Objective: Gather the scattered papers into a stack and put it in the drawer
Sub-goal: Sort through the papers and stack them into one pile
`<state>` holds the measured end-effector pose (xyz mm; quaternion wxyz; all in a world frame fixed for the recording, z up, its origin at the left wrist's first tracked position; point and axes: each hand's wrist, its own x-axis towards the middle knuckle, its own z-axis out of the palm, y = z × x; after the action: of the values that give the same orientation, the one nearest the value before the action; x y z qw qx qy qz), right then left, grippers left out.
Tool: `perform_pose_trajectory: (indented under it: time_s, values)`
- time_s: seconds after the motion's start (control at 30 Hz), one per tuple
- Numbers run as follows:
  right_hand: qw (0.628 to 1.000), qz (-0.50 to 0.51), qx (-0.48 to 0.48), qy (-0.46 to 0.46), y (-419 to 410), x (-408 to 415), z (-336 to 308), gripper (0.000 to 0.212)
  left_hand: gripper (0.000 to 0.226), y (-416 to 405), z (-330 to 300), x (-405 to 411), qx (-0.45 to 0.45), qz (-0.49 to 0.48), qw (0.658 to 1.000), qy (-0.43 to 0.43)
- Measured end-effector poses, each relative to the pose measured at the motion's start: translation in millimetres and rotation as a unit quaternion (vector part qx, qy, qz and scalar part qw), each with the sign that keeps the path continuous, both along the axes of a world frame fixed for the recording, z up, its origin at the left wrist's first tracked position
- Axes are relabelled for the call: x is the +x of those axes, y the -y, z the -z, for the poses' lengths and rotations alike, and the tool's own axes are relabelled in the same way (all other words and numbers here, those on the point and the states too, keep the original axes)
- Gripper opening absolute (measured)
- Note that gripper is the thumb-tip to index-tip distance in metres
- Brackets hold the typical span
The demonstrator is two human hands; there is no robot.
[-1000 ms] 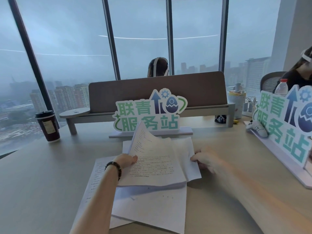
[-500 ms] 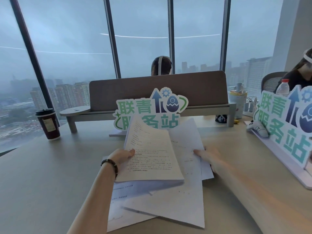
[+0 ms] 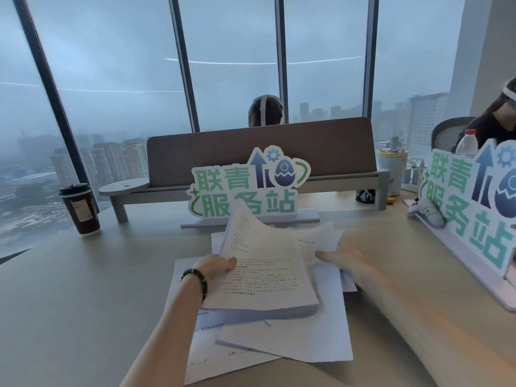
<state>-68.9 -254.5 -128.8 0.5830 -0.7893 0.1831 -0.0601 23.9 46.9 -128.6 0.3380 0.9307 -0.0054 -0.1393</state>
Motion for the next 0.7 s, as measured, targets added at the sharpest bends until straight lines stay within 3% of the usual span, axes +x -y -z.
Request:
perform_pose_trajectory:
  time_s: [0.2, 0.33, 0.53, 0.7]
  values:
    - [1.000, 0.018, -0.019, 0.004, 1.3, 3.2, 3.1, 0.011, 0.046, 5.2, 2.1, -1.1, -0.066, 0.005, 0.998, -0.020]
    - [0.999, 0.024, 0.025, 0.004, 1.0, -0.5, -2.0, 0.004, 0.046, -8.2, -4.6, -0.4, -0.149, -0.018, 0.988, -0.040]
    - [0.997, 0.060, 0.054, 0.018, 4.2, 3.5, 1.9, 0.035, 0.038, -21.5, -10.4, -3.2, -0.244, -0.055, 0.966, -0.067]
    - [0.997, 0.022, 0.074, 0.003, 5.7, -0.9, 0.1, 0.019, 0.037, -20.5, -9.1, -8.5, -0.243, -0.065, 0.965, -0.073]
